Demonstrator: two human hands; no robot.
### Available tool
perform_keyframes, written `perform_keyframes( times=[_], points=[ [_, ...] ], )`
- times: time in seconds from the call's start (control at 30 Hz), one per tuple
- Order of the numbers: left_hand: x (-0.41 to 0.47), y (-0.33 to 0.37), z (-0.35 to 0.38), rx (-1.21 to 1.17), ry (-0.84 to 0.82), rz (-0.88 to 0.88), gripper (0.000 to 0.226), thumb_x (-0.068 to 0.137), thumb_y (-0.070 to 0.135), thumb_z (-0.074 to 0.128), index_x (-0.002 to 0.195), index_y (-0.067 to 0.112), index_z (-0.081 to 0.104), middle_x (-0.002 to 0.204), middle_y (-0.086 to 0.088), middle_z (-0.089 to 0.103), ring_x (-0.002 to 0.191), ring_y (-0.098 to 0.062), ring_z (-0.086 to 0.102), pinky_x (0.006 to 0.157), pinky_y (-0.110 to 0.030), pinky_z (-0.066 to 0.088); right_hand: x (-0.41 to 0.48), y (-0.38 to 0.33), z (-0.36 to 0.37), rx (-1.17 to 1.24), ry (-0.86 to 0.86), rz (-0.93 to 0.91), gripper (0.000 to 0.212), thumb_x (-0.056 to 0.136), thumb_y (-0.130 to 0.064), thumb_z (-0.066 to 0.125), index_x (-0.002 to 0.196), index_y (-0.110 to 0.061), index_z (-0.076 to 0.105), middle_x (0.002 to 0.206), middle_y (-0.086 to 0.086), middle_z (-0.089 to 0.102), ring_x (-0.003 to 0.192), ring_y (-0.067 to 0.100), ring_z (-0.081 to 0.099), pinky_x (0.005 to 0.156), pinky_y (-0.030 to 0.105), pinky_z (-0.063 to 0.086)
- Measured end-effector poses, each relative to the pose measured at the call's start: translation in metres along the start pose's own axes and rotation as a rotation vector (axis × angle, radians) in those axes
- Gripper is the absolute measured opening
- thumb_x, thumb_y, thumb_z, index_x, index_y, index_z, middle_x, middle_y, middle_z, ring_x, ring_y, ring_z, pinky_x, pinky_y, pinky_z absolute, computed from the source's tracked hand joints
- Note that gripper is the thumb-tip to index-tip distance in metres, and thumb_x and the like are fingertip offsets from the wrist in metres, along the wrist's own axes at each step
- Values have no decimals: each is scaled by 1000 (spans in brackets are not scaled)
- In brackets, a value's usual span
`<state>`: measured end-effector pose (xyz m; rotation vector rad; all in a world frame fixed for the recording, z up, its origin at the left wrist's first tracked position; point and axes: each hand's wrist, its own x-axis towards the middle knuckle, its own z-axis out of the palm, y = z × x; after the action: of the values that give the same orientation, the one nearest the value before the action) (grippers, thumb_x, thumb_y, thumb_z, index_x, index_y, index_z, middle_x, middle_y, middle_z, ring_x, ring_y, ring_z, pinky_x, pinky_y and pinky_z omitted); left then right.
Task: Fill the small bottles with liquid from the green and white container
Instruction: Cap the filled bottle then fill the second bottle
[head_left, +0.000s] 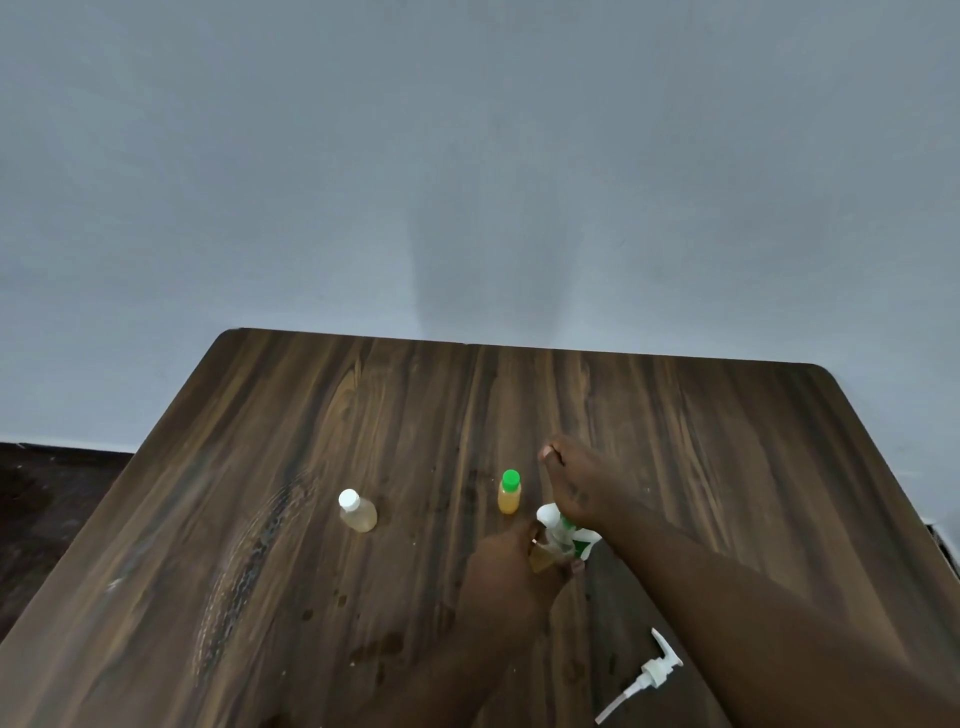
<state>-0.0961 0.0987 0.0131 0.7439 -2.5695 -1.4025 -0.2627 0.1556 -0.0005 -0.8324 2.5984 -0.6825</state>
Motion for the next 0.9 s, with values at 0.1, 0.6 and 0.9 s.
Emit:
perform_keyframes(
  times=[0.1,0.6,0.9],
  points=[
    [1,3,-3,6,5,9,28,84,50,73,101,29,69,80,18,69,74,4,63,59,-5,37,0,-3,-3,2,12,-23,30,104,-38,32,99,-22,57,80,-4,60,74,16,58,72,39,50],
    [1,0,1,13,-6,-32,35,79,55,71,104,30,67,89,14,72,80,-2,67,69,-23,51,-1,2,2,0,40,-6,27,103,-35,34,84,-23,49,71,-5,52,70,16,54,63,33,44],
    [3,2,0,10,6,-40,35,80,57,74,99,28,67,88,15,72,79,0,66,69,-25,52,-1,1,1,17,32,32,30,103,-34,33,91,-19,57,79,-3,59,75,17,57,76,42,52]
  ],
)
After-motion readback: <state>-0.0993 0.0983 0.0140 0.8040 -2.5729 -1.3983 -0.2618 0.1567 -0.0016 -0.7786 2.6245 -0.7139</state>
